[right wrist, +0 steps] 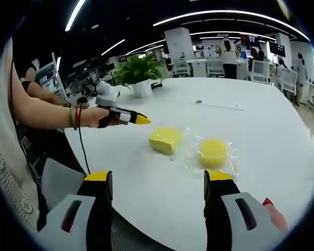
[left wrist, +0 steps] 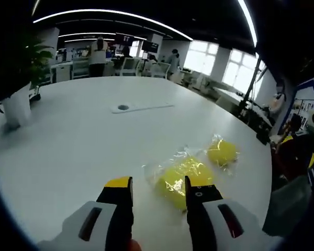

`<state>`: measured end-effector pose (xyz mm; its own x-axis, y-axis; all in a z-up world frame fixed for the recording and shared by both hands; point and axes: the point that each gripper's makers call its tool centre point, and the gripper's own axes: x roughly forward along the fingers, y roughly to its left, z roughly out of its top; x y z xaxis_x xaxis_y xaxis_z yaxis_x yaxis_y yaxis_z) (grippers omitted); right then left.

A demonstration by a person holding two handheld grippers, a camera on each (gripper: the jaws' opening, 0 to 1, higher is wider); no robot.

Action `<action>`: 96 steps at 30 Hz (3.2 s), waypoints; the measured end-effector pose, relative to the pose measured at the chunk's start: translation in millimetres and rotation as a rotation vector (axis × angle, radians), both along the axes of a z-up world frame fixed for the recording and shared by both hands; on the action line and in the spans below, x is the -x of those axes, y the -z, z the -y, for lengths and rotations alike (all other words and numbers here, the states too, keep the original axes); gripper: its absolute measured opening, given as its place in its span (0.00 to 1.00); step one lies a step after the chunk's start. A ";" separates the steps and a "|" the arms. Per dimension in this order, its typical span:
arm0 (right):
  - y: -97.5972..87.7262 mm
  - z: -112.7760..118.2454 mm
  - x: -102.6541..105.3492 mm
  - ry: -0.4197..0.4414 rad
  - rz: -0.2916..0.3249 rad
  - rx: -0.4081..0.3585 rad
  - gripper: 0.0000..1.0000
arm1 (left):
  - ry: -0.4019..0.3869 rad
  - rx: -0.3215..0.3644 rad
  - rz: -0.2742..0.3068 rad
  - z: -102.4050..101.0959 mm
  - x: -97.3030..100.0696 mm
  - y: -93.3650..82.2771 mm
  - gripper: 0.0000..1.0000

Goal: Compare the silicone blocks by pressing each to a similar depth, holding the contact briefly, and releasing to observe deformation and rebound differences across the visible hardness samples.

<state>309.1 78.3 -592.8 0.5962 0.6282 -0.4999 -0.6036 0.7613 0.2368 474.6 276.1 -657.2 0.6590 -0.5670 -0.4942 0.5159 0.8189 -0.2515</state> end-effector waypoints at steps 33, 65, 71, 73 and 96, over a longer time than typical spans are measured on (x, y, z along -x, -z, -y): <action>-1.4 -7.1 42.5 -0.086 0.003 -0.106 0.66 | -0.179 0.073 0.077 -1.1 176.5 -51.8 0.73; 3.2 -2.6 36.3 -0.080 -0.003 -0.128 0.61 | -0.167 0.133 0.056 -10.9 161.8 -53.6 0.77; 5.0 0.8 31.7 -0.078 -0.011 -0.128 0.60 | -0.137 0.128 0.060 3.3 145.8 -58.2 0.77; 5.1 2.3 30.4 -0.076 -0.013 -0.131 0.60 | -0.125 0.125 0.064 12.4 140.7 -62.4 0.77; 9.2 14.1 26.0 -0.078 -0.028 -0.151 0.56 | -0.015 0.126 0.046 85.2 93.4 -81.5 0.76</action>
